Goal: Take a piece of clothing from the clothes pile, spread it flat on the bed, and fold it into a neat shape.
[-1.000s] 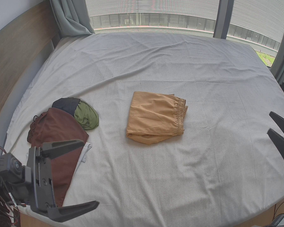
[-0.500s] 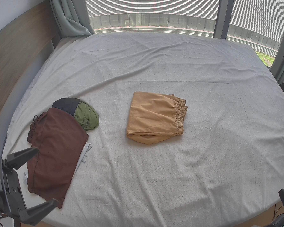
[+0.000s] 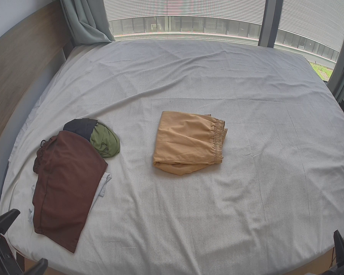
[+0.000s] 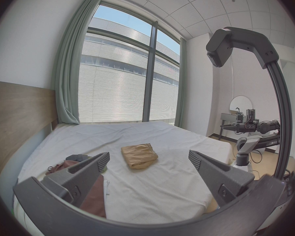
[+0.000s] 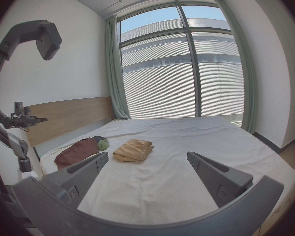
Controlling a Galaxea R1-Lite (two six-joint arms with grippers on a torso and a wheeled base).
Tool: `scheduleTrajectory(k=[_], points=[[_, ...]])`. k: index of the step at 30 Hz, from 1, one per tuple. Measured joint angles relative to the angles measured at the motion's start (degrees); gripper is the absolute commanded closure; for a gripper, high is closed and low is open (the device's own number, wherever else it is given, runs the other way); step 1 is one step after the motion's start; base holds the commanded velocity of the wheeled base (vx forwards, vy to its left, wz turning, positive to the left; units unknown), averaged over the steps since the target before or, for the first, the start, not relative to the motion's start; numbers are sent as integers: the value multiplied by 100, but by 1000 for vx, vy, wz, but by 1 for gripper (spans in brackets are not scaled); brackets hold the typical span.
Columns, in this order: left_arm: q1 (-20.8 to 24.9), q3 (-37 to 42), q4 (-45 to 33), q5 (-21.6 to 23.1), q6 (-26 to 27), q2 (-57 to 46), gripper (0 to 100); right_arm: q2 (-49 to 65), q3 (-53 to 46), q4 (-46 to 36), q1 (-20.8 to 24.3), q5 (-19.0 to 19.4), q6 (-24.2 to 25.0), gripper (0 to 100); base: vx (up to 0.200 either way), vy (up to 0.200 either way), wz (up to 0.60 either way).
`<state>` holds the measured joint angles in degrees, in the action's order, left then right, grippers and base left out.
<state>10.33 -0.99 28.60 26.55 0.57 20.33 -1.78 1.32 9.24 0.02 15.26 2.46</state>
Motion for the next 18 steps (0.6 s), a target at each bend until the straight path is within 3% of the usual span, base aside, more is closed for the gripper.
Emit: scheduleTrajectory(k=[6,14,18], points=[[-400,-2,-474,-6,-4,-766,0,90,-28,11,-32,-405,-63,0,0,0,0],[-835,-2,-1470,-37,33,-1563,0,116,-30,-334,-43,-660,-197,0,0,0,0],[-962,-2,-1763,-343,79,-1786,0,116,-30,-462,-46,-730,-315,0,0,0,0]])
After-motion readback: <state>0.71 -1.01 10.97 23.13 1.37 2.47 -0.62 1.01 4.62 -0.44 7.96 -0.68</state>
